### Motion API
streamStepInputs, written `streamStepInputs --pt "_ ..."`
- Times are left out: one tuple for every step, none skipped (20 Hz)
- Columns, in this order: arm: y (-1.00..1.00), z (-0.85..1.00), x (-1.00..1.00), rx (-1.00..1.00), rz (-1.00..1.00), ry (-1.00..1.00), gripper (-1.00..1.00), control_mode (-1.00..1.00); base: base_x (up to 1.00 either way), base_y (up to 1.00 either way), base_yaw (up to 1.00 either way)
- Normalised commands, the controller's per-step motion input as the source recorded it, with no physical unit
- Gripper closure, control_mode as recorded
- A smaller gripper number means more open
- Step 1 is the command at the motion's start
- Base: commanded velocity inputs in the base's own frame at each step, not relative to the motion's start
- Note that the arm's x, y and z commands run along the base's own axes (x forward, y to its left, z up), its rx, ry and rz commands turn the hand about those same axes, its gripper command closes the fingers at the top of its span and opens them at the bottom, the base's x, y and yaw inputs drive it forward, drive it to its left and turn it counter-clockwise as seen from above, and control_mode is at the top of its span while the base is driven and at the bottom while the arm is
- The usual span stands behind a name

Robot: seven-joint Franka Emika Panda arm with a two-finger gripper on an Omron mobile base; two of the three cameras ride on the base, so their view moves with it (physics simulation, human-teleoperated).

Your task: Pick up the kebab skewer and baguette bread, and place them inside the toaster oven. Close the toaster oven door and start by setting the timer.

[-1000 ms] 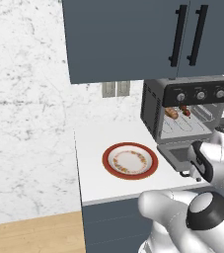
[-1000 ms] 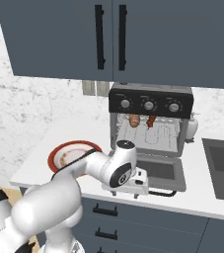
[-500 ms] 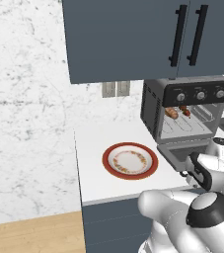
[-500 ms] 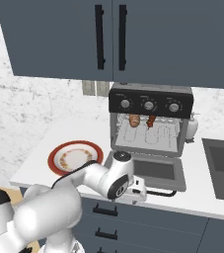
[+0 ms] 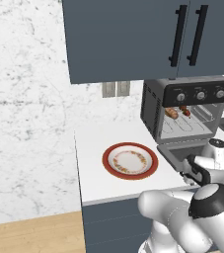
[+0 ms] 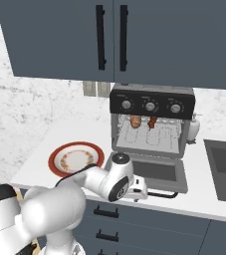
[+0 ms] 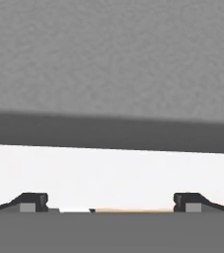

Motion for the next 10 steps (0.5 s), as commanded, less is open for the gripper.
streamStepInputs --pt "0.00 -0.21 0.12 -0.04 -0.01 -0.06 -1.00 -1.00 0.00 0.00 0.00" --pt "0.00 -0.24 0.13 -0.03 -0.03 -0.04 -1.00 -1.00 0.00 0.00 0.00" --pt "0.03 -0.25 0.16 -0.02 -0.03 -0.02 -1.00 -1.00 0.00 0.00 0.00" --pt "0.02 -0.20 0.24 -0.01 -0.04 -0.02 -1.00 -1.00 0.00 0.00 0.00" --pt "0.00 -0.09 0.28 0.00 -0.04 -0.04 -1.00 -1.00 0.00 0.00 0.00" --pt "0.00 -0.04 0.28 0.00 -0.03 -0.04 -1.00 -1.00 0.00 0.00 0.00" --pt "0.00 0.00 0.26 0.00 -0.03 -0.05 -1.00 -1.00 0.00 0.00 0.00" --pt "0.00 -0.04 0.30 0.00 -0.03 -0.05 -1.00 -1.00 0.00 0.00 0.00" --pt "0.01 -0.03 0.34 0.00 -0.04 -0.05 -1.00 -1.00 0.00 0.00 0.00" --pt "0.05 -0.01 0.44 0.00 -0.05 -0.05 -1.00 -1.00 0.00 0.00 0.00"
